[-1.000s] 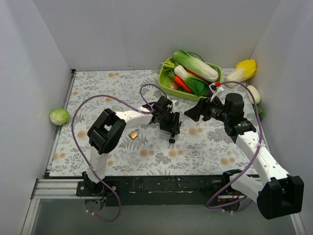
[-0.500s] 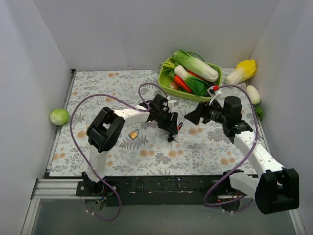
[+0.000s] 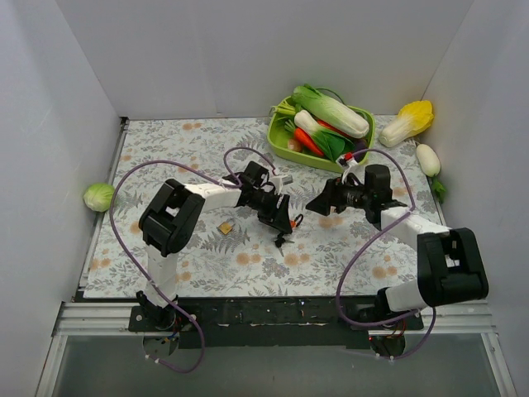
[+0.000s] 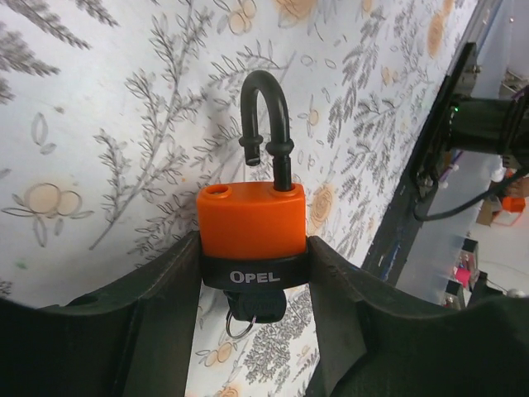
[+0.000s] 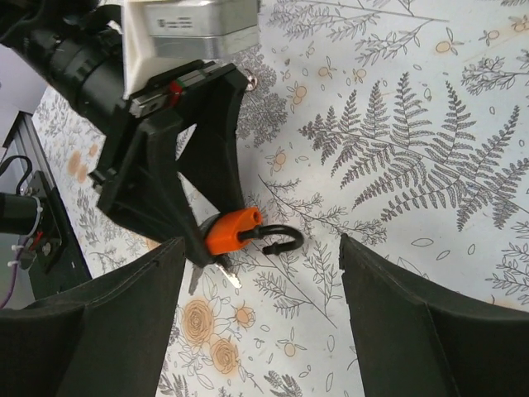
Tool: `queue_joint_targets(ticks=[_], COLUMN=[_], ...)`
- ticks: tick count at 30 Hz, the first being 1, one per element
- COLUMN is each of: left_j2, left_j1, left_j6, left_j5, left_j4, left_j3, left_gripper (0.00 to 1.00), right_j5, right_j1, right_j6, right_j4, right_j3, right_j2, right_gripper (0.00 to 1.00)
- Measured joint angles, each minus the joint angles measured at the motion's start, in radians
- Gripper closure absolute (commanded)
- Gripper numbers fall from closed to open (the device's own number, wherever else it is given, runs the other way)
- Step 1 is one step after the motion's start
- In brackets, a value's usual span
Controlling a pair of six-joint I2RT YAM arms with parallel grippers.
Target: Unlock with the key
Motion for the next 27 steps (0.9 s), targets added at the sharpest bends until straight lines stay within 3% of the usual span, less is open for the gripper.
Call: queue_joint_targets(ticks=[6,16,27], left_j2=[-0.028,-0.077,-0.080], left_j1=[0.001,0.003,0.023], left_j6=[0.022,0.034,0.021], left_j5=[0.074,0.143,0.098], left_j4=[0.006,0.043,0.072], left_j3=[-0.033,-0.041,-0.072], left_gripper=[1.00,1.00,1.00], right_j5=[-0.080,-0.180,-0.261], right_j1=[0.000,0.024,0.039], right_j6=[0.008,0.024,0.050], right_j4=[0.100,0.188,0.204], right_j3=[0.000,0.000,0.003], right_j2=[0.132,0.197,0.244], right_gripper=[0.20,0.25,0.74])
